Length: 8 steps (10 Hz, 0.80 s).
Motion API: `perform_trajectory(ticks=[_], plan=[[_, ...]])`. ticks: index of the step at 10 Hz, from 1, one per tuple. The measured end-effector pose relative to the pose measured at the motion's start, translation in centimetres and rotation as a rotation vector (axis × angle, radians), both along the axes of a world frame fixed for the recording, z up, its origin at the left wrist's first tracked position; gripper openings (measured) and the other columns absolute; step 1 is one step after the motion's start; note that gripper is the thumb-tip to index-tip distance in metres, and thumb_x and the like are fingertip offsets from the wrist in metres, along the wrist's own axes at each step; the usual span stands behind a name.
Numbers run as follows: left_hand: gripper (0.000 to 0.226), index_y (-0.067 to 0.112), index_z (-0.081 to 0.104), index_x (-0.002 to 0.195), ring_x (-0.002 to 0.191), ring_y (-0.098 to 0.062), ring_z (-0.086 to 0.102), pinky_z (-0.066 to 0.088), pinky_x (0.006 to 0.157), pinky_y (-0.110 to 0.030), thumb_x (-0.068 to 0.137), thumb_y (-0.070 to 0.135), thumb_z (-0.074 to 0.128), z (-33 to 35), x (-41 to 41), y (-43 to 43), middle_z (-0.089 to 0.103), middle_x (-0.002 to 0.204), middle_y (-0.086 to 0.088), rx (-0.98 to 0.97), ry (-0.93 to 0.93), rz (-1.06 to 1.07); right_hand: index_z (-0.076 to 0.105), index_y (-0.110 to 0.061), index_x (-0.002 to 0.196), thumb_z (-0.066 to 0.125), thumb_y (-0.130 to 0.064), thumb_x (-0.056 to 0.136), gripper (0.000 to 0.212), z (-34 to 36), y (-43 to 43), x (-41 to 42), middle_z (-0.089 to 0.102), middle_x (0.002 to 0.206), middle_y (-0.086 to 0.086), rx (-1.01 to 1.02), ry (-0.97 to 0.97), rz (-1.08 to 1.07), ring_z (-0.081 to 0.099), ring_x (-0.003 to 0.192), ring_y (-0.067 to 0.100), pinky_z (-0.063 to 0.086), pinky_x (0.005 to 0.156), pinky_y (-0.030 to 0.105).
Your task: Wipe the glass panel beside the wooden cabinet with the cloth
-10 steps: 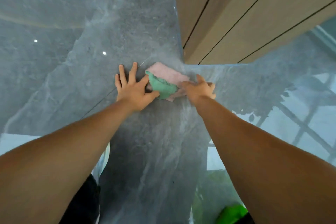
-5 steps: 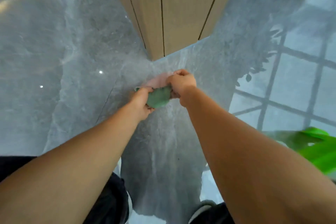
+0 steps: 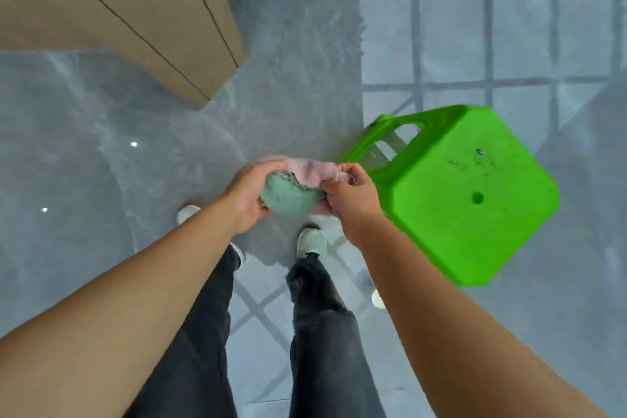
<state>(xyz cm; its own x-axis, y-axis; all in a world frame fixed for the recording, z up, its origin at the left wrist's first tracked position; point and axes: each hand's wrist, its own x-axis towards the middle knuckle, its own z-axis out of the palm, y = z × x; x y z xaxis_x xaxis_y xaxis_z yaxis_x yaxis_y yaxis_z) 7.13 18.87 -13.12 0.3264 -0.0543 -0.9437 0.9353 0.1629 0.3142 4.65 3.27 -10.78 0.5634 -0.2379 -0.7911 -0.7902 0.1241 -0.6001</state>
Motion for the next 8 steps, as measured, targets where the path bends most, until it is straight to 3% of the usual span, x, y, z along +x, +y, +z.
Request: perform_trajectory(ticks=[1,2,3,4,5,6,7,8], plan=[[0.034,0.026,0.058,0.121,0.091,-0.024,0.064,0.050,0.079,-0.036,0.088,0.020,0.064,3.6,-1.5,-5.2,0.067,0.106,-0.005,-0.046,-0.027,-0.078,0.050,-0.020,0.073,0.062,0.006,0.079,0.029,4.1,-5.2,-2.8,0.051,0.066,0.002,-0.101,-0.037,-0.036,0.047,0.053,0.013,0.046,0.045,0.024],[0.024,0.029,0.055,0.110,0.081,-0.021,0.062,0.051,0.071,-0.033,0.089,0.020,0.064,4.9,-2.9,-10.4,0.063,0.099,-0.003,-0.092,-0.065,-0.205,0.050,-0.018,0.078,0.060,0.006,0.078,0.026,5.9,-10.6,-5.4,0.051,0.067,0.004,-0.175,-0.027,-0.100,0.047,0.055,0.016,0.046,0.048,0.026],[0.023,0.029,0.055,0.110,0.090,-0.025,0.059,0.047,0.080,-0.038,0.090,0.023,0.065,4.6,-3.8,-15.9,0.063,0.102,-0.004,-0.074,-0.082,-0.300,0.047,-0.019,0.074,0.057,0.007,0.081,0.029,5.8,-15.0,-7.3,0.045,0.060,0.003,-0.161,0.027,-0.219,0.041,0.040,0.009,0.037,0.037,0.018],[0.027,0.028,0.055,0.117,0.095,-0.025,0.056,0.044,0.077,-0.035,0.091,0.023,0.061,3.8,-3.7,-20.1,0.061,0.109,-0.003,-0.005,-0.102,-0.326,0.049,-0.016,0.082,0.056,0.005,0.084,0.023,3.9,-17.2,-8.1,0.050,0.067,0.004,-0.135,0.036,-0.299,0.046,0.049,0.011,0.046,0.048,0.026],[0.043,0.023,0.051,0.136,0.086,-0.026,0.056,0.049,0.079,-0.037,0.094,0.020,0.058,2.7,-3.2,-22.0,0.062,0.111,-0.006,-0.068,-0.116,-0.338,0.054,-0.015,0.116,0.059,-0.002,0.085,0.034,2.3,-18.1,-8.4,0.060,0.096,0.005,-0.102,0.079,-0.296,0.056,0.064,0.014,0.051,0.070,0.039],[0.048,0.015,0.045,0.141,0.101,-0.031,0.059,0.053,0.090,-0.046,0.095,0.011,0.055,2.7,-3.4,-21.3,0.061,0.127,-0.014,-0.031,-0.142,-0.358,0.050,-0.019,0.135,0.061,-0.008,0.086,0.051,1.9,-18.8,-9.9,0.060,0.122,0.006,-0.109,0.126,-0.212,0.059,0.076,0.017,0.049,0.078,0.042],[0.046,0.015,0.049,0.134,0.121,-0.034,0.059,0.056,0.090,-0.045,0.089,0.008,0.058,3.8,-3.6,-18.3,0.055,0.139,-0.016,0.179,-0.178,-0.420,0.055,-0.018,0.132,0.060,-0.015,0.089,0.044,3.7,-18.5,-11.2,0.060,0.108,0.007,-0.238,0.120,-0.085,0.053,0.076,0.020,0.044,0.076,0.037],[0.032,0.015,0.057,0.117,0.109,-0.033,0.066,0.059,0.087,-0.046,0.086,0.010,0.060,6.6,-4.8,-14.5,0.063,0.122,-0.017,0.337,-0.217,-0.493,0.057,-0.015,0.130,0.056,-0.017,0.088,0.042,6.1,-16.9,-12.3,0.067,0.118,0.016,-0.520,0.113,0.199,0.064,0.096,0.032,0.047,0.085,0.036]])
